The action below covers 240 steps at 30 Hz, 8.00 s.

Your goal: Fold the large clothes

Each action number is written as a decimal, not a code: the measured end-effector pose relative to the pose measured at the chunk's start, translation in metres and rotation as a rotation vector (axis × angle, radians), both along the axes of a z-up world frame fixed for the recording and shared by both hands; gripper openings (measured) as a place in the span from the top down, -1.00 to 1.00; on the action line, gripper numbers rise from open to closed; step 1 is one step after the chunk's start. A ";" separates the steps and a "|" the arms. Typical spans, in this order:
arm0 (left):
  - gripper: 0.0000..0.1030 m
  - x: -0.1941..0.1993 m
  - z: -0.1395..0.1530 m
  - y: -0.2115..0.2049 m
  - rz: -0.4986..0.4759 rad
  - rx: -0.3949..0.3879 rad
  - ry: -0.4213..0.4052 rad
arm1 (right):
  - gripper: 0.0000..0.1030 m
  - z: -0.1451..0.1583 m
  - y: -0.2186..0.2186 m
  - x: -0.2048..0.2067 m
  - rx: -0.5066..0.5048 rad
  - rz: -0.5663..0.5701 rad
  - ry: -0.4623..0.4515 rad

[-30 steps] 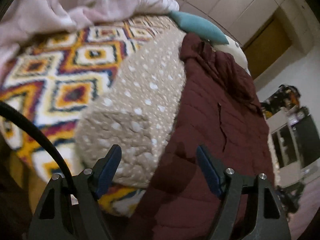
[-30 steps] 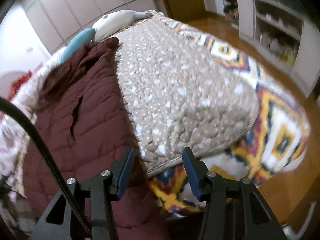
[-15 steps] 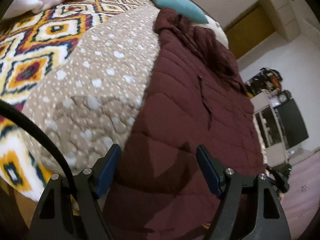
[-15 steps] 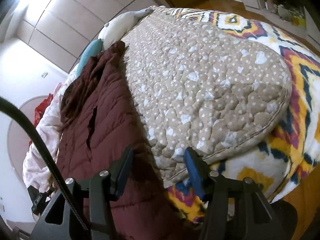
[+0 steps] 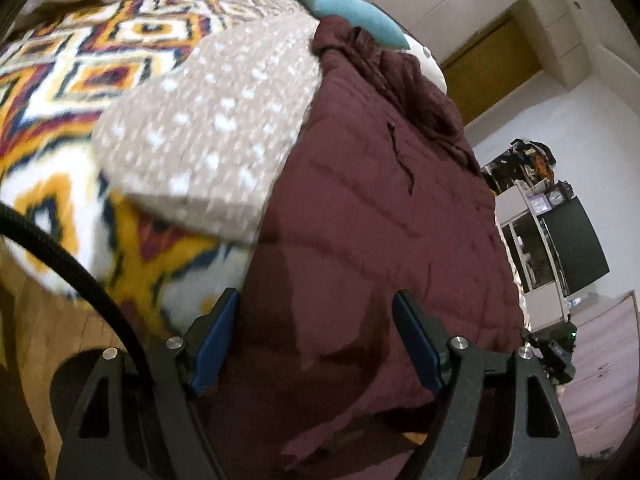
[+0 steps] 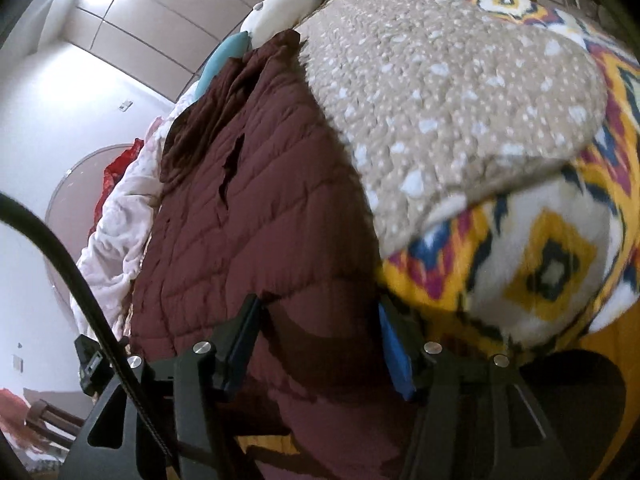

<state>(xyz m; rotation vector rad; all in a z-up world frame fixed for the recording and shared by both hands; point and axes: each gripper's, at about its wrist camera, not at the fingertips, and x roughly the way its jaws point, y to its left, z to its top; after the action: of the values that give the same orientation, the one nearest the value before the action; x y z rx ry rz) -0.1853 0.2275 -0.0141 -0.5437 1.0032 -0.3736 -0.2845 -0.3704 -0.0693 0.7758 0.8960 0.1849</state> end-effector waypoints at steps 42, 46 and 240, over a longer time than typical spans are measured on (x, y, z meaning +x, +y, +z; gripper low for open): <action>0.70 0.028 0.148 -0.014 -0.015 -0.105 -0.127 | 0.50 0.186 0.062 0.037 -0.193 0.276 -0.272; 0.70 0.099 0.170 -0.027 0.013 -0.060 -0.143 | 0.53 0.214 0.058 0.097 -0.220 0.215 -0.286; -0.42 0.167 0.116 -0.124 0.183 0.759 -0.217 | -0.36 0.180 0.033 0.338 -0.552 -0.036 -0.063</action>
<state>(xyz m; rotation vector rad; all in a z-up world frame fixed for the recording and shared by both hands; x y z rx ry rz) -0.0178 0.1035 0.1022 0.0946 0.7995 0.1221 0.0537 -0.3371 0.1106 0.2701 0.8198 -0.0711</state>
